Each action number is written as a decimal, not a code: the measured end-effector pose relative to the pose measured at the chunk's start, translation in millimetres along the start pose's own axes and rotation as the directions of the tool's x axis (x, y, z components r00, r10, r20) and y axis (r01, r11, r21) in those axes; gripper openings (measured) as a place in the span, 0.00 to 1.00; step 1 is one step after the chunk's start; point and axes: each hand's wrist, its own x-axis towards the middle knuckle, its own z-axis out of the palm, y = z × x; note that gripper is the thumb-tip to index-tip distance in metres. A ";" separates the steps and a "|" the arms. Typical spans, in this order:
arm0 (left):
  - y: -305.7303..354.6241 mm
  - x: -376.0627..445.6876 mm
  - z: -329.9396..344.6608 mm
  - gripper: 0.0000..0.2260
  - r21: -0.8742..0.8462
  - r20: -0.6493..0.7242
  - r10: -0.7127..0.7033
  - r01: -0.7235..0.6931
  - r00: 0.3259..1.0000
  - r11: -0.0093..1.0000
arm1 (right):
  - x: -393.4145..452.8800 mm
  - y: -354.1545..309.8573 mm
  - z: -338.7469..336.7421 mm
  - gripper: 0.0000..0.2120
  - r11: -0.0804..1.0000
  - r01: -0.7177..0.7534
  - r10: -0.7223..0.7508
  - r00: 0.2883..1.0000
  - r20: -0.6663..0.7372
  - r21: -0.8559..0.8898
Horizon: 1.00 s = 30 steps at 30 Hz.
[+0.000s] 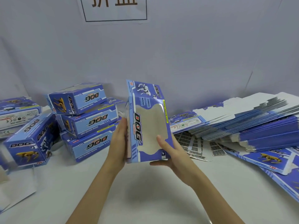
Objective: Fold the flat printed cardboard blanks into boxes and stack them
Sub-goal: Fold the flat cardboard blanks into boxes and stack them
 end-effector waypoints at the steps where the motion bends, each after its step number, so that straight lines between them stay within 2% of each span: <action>1: -0.7 3.1 -1.5 0.16 0.094 -0.053 0.093 -0.088 0.994 0.992 | 0.7 -1.0 0.0 0.34 0.997 0.044 -0.048 0.997 -0.061 -0.059; 3: -1.1 6.0 -2.7 0.20 0.131 -0.014 0.163 -0.160 0.987 0.978 | 3.0 0.9 -5.5 0.37 0.981 0.100 -0.120 0.986 -0.116 -0.164; 5: -2.6 5.8 -1.8 0.29 0.141 0.052 0.128 -0.134 0.990 0.981 | 3.0 2.7 -11.3 0.39 0.967 0.119 -0.136 0.989 -0.064 -0.225; 7: -5.9 8.0 -0.8 0.33 0.157 -0.015 0.126 -0.122 0.992 0.980 | 4.1 4.1 -18.0 0.39 0.958 0.108 -0.108 0.994 0.015 -0.267; 9: -5.9 9.6 -2.4 0.34 0.088 -0.080 0.079 -0.072 0.994 0.994 | 6.3 3.0 -21.6 0.37 0.951 0.112 -0.122 0.992 -0.018 -0.288; 11: -1.5 9.6 -5.2 0.27 -0.050 -0.049 -0.032 0.029 0.998 0.998 | 9.8 2.8 -19.3 0.32 0.964 0.171 -0.204 0.966 -0.158 -0.201; 13: 1.8 9.2 -7.6 0.24 -0.142 -0.081 -0.120 0.108 0.989 0.984 | 13.2 -0.9 -7.3 0.27 0.970 0.241 -0.223 0.909 -0.352 0.009; 16: -4.6 13.0 -9.2 0.31 -0.053 -0.131 -0.143 0.137 0.981 0.989 | 32.8 -19.0 27.5 0.27 0.866 0.379 -0.180 0.845 -0.503 0.326; 19: -11.8 14.0 -16.8 0.36 0.070 -0.126 -0.141 0.151 0.982 0.986 | 65.2 -56.0 80.7 0.22 0.810 0.466 -0.203 0.792 -0.576 0.355; 20: -14.0 14.6 -18.6 0.36 0.077 -0.124 -0.144 0.154 0.982 0.985 | 75.0 -71.2 99.3 0.22 0.845 0.454 -0.256 0.807 -0.533 0.282; 22: -18.3 18.2 -19.8 0.34 0.078 -0.134 -0.156 0.167 0.979 0.983 | 90.5 -96.9 130.0 0.27 0.935 0.349 -0.352 0.902 -0.250 -0.055; 24: -21.3 22.5 -20.1 0.34 0.089 -0.131 -0.158 0.171 0.979 0.981 | 102.9 -105.8 145.4 0.38 0.895 0.247 -0.250 0.967 0.040 -0.372; 25: -22.5 23.7 -21.6 0.33 0.095 -0.128 -0.157 0.169 0.979 0.981 | 106.8 -104.3 147.8 0.40 0.851 0.240 -0.212 0.971 0.114 -0.468; 27: -22.8 24.3 -25.7 0.32 0.095 -0.143 -0.151 0.165 0.978 0.982 | 112.0 -92.7 138.3 0.37 0.717 0.271 -0.225 0.962 0.155 -0.642; 29: -23.0 24.3 -28.6 0.30 0.107 -0.169 -0.145 0.165 0.975 0.981 | 113.9 -72.6 112.5 0.33 0.520 0.223 -0.226 0.967 0.119 -0.824; 30: -22.5 24.5 -28.5 0.30 0.113 -0.181 -0.155 0.177 0.971 0.978 | 114.4 -58.6 92.7 0.36 0.384 0.164 -0.199 0.976 0.092 -0.909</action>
